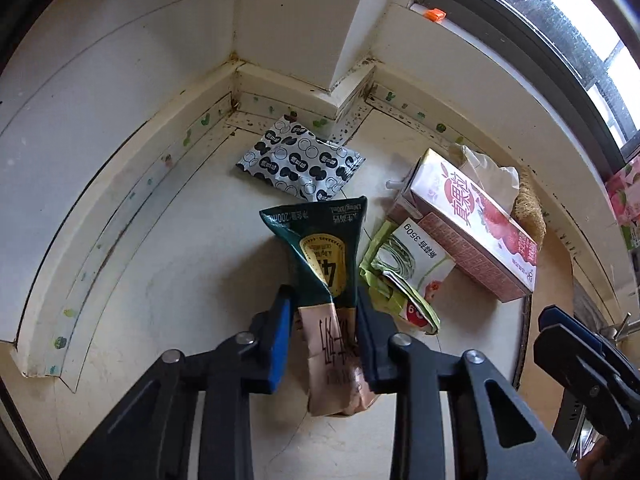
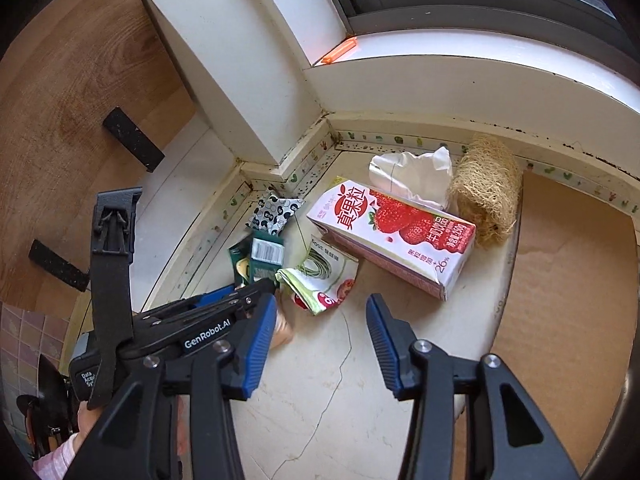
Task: Collect trash
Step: 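Grasp the green-and-beige snack packet with left tool while right tool grasps green-and-white packet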
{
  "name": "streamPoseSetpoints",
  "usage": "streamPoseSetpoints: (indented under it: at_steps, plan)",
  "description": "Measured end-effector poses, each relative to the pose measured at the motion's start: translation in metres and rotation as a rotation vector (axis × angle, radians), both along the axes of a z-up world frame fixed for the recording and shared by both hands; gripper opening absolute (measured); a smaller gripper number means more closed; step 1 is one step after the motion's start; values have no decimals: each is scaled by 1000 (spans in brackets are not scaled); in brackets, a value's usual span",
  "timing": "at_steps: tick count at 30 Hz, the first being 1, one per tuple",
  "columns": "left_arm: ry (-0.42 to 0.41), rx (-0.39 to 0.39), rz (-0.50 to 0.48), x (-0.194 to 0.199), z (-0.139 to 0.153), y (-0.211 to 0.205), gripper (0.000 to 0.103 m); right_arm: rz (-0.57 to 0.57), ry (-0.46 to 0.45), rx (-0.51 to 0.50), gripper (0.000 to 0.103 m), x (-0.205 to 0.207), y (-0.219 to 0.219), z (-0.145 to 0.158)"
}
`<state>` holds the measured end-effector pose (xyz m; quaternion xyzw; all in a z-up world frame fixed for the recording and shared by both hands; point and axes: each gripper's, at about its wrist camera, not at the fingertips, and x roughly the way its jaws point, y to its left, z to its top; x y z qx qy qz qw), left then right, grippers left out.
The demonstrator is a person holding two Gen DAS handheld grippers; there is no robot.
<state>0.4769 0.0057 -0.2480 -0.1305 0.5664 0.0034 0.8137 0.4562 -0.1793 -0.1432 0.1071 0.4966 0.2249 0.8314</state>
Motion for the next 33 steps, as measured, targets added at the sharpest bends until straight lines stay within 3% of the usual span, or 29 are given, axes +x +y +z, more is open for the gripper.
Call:
streamPoseSetpoints:
  at_steps: [25,33]
  plan:
    - [-36,94,-18,-71,26,31,25,121,-7,-95,47,-1,44,-12]
    - [-37,122,3,-73,23,41,25,131,10,-124,47,16,44,-28]
